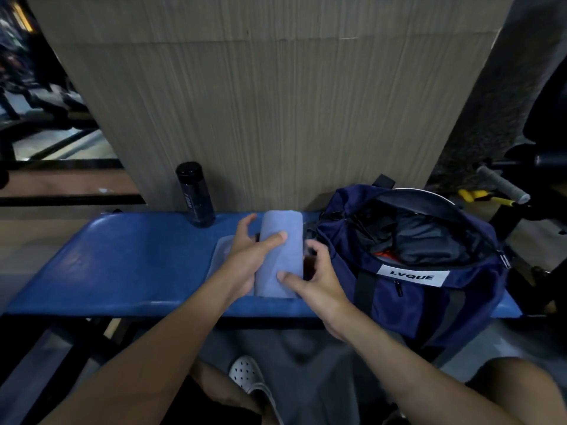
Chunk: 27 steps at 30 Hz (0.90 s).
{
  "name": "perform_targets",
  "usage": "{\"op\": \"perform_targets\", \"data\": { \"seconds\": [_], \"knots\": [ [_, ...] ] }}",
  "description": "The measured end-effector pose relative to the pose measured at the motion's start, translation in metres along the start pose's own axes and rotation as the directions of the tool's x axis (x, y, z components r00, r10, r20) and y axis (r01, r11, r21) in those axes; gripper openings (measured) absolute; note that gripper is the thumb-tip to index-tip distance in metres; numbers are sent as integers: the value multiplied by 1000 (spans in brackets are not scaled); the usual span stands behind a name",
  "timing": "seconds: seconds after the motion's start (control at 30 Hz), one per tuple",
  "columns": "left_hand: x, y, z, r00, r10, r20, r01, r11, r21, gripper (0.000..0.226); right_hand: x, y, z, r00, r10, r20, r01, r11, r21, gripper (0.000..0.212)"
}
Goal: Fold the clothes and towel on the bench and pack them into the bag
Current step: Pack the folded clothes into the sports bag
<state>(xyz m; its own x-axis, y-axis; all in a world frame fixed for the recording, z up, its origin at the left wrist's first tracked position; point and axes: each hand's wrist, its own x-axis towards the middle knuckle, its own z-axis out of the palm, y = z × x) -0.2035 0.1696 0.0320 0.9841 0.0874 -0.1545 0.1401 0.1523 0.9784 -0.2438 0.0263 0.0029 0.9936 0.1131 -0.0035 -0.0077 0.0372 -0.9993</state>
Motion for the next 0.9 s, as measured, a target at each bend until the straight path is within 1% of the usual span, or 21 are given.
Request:
{"op": "perform_targets", "data": {
  "seconds": [0.07, 0.1, 0.17, 0.2, 0.23, 0.3, 0.33, 0.37, 0.43, 0.6, 0.67, 0.7, 0.73, 0.8, 0.83, 0.9],
  "knots": [
    [-5, 15, 10, 998, 31, 49, -29, 998, -50, 71, 3, -9, -7, 1000, 9, 5, -9, 996, 89, 90],
    [-7, 22, 16, 997, 50, 64, -46, 997, -69, 72, 5, -15, -10, 1000, 19, 9, -20, 990, 139, 99],
    [-7, 32, 28, 991, 98, 89, -91, 993, -77, 72, 7, -25, -19, 999, 31, 18, -34, 976, 213, 107],
    [-6, 37, 34, 987, 124, 100, -118, 991, -63, 72, 8, -28, -24, 999, 23, 24, -29, 970, 242, 106],
    [-6, 40, 41, 983, 143, 113, -139, 989, -40, 72, 9, -32, -29, 1000, 9, 21, -15, 962, 272, 100],
    [-3, 43, 56, 976, 165, 140, -171, 985, 27, 75, 10, -39, -42, 999, -38, -9, 39, 949, 313, 73],
    [0, 44, 64, 972, 175, 157, -188, 979, 76, 78, 10, -42, -49, 998, -55, -24, 60, 950, 308, 64],
    [2, 44, 73, 968, 178, 175, -202, 971, 127, 82, 10, -45, -56, 996, -74, -40, 82, 955, 285, 60],
    [7, 42, 91, 958, 186, 217, -227, 956, 186, 83, 13, -48, -74, 990, -108, -85, 124, 971, 207, 59],
    [27, 38, 138, 899, 141, 414, -297, 891, 343, 62, 21, -49, -128, 972, -151, -180, 166, 983, 72, 55],
    [38, 37, 157, 880, 148, 451, -349, 845, 405, 54, 26, -45, -152, 952, -185, -244, 187, 982, -12, 54],
    [46, 36, 166, 867, 190, 460, -415, 787, 457, 49, 29, -42, -165, 936, -204, -286, 189, 979, -79, 55],
    [55, 35, 172, 841, 253, 479, -503, 691, 519, 42, 33, -39, -177, 923, -220, -316, 182, 972, -146, 57],
    [74, 33, 181, 762, 342, 549, -646, 454, 614, 30, 39, -29, -202, 911, -236, -338, 155, 956, -248, 60],
    [84, 32, 185, 740, 342, 580, -673, 350, 652, 27, 42, -24, -213, 911, -237, -336, 138, 946, -294, 61],
    [101, 32, 193, 743, 260, 617, -665, 183, 724, 26, 46, -17, -228, 914, -234, -332, 108, 928, -357, 61]
  ]
}}
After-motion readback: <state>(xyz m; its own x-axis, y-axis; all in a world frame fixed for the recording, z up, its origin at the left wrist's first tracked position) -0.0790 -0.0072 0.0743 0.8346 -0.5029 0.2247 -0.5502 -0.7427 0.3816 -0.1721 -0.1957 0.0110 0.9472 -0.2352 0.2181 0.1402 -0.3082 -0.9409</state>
